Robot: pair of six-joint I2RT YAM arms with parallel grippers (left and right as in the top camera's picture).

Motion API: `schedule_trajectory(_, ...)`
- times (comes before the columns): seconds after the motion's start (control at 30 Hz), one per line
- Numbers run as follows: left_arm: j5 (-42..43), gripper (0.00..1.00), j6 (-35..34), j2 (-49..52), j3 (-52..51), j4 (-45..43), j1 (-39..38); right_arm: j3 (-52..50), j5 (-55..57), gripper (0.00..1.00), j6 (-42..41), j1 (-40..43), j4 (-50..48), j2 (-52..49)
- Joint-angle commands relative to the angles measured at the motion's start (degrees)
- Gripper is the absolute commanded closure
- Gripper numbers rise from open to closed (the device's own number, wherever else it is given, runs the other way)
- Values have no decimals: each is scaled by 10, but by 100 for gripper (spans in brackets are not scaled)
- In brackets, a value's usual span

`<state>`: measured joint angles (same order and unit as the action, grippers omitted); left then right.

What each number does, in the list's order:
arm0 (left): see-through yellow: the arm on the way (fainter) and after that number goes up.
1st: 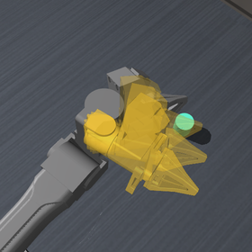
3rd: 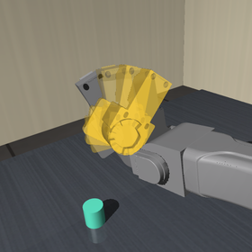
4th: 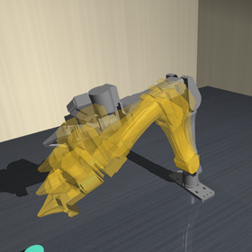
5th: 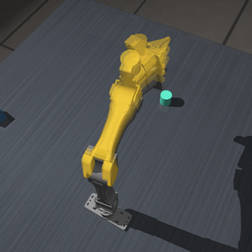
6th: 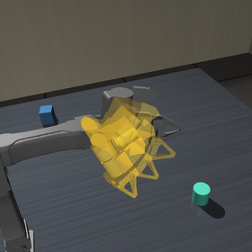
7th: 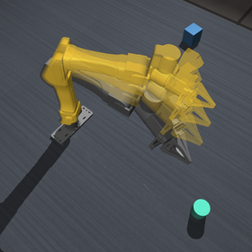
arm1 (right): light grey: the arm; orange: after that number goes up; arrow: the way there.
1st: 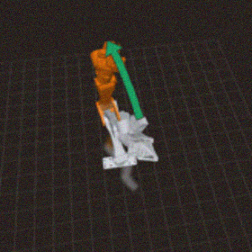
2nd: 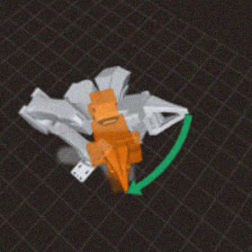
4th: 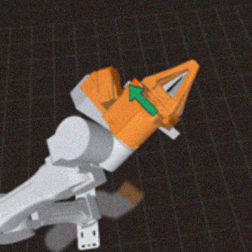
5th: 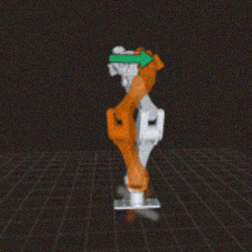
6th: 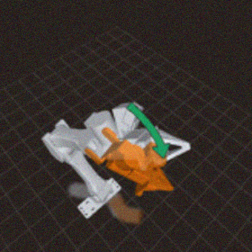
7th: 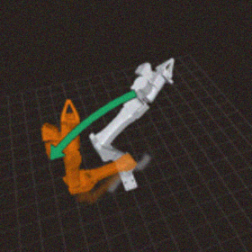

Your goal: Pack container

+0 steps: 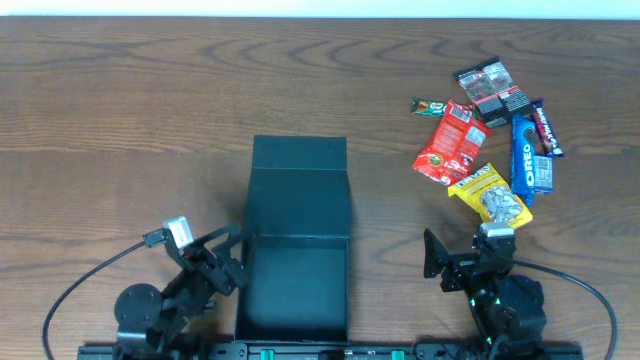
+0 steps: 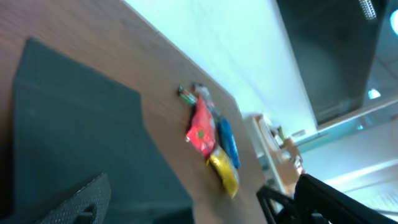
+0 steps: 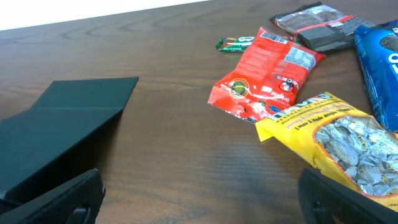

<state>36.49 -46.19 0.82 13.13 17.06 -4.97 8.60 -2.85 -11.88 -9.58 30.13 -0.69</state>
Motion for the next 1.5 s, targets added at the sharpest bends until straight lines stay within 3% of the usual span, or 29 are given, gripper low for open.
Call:
schedule_trajectory(0.0,-25,4,88,20,96,87,2,-4,-2,1,8,4,1,4)
schedule_trajectory(0.23,-151,4,256,137,291,332,2,-4,-2,1,8,4,1,4)
schedule_trajectory(0.4,-176,0,342,234,346,451,0,-4,-2,1,8,4,1,4)
schedule_trajectory(0.47,-177,12,362,264,345,474,0,-4,-2,1,8,4,1,4)
schedule_trajectory(0.53,-177,16,366,299,345,478,0,-4,-2,1,8,4,1,4)
schedule_trajectory(0.67,-190,31,345,346,345,476,-3,-4,-2,1,8,4,1,4)
schedule_trajectory(0.8,-196,32,336,385,345,426,-47,-4,-2,1,8,4,1,4)
schedule_trajectory(1.0,-336,32,292,447,346,376,-207,-4,-2,1,8,4,1,4)
schedule_trajectory(1.07,-393,31,248,491,346,371,-276,-4,-2,1,8,4,1,4)
schedule_trajectory(1.13,-405,41,224,533,346,357,-317,-4,-2,1,8,4,1,4)
schedule_trajectory(1.2,-396,72,196,578,346,333,-350,-4,-2,1,8,4,1,4)
schedule_trajectory(1.27,-395,94,158,618,346,313,-373,-4,-2,1,8,4,1,4)
schedule_trajectory(1.47,-357,94,63,726,346,246,-407,-4,-2,1,8,4,1,4)
